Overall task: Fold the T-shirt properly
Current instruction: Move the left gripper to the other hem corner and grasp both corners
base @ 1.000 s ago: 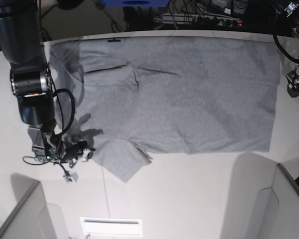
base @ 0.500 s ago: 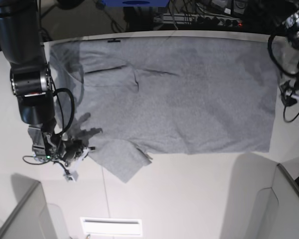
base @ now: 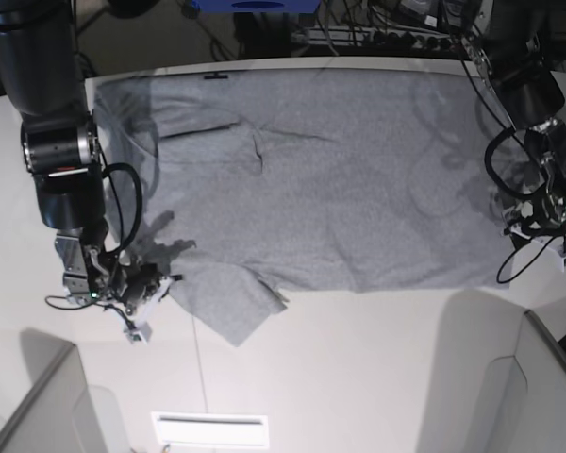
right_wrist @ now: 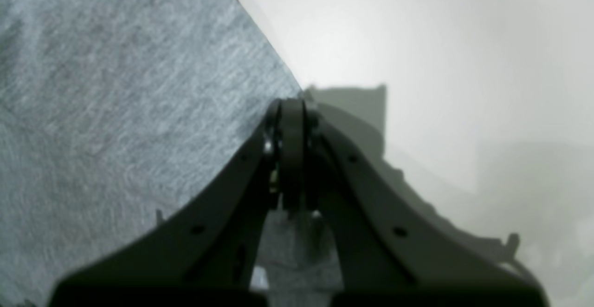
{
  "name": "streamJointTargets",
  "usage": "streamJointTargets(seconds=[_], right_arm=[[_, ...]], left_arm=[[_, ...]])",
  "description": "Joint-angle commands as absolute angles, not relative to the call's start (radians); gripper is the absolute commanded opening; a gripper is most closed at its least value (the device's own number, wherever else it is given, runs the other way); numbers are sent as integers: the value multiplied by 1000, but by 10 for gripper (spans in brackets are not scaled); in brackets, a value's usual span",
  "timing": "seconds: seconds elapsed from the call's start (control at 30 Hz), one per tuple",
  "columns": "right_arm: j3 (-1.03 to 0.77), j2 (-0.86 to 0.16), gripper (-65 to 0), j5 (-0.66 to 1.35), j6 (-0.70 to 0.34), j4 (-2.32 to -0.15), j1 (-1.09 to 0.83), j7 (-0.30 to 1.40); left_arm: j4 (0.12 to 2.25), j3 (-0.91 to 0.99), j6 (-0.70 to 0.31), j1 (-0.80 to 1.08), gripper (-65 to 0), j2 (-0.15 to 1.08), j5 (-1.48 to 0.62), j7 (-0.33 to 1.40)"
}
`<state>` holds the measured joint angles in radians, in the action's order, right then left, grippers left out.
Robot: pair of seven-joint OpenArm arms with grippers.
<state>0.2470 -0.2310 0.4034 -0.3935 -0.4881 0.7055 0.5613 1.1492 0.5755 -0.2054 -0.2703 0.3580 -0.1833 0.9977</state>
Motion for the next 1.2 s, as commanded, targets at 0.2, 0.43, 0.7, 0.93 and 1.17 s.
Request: streamJointTargets(seconds=[0.2,0.43,0.7,0.93,1.17], right_arm=[[245,-240,-650,407,-395,-501,742,558],[245,-240,-650,407,-395,-501,740,558],[245,-240,-650,407,-395,-501,740,556],[245,-240,-650,407,-395,-501,742,556],[245,-240,-650,407,-395,-501,742,559]], left_arm=[[989,504,-206,-432,-188,381,-82,828],[776,449,-205,-549,-188,440,-85,707],[677,450,-208,-618,-188,456,-85,631],[573,435,-260,-657,-188,455,-82,541],[486,315,-259,-694,-188,455,-93,472]])
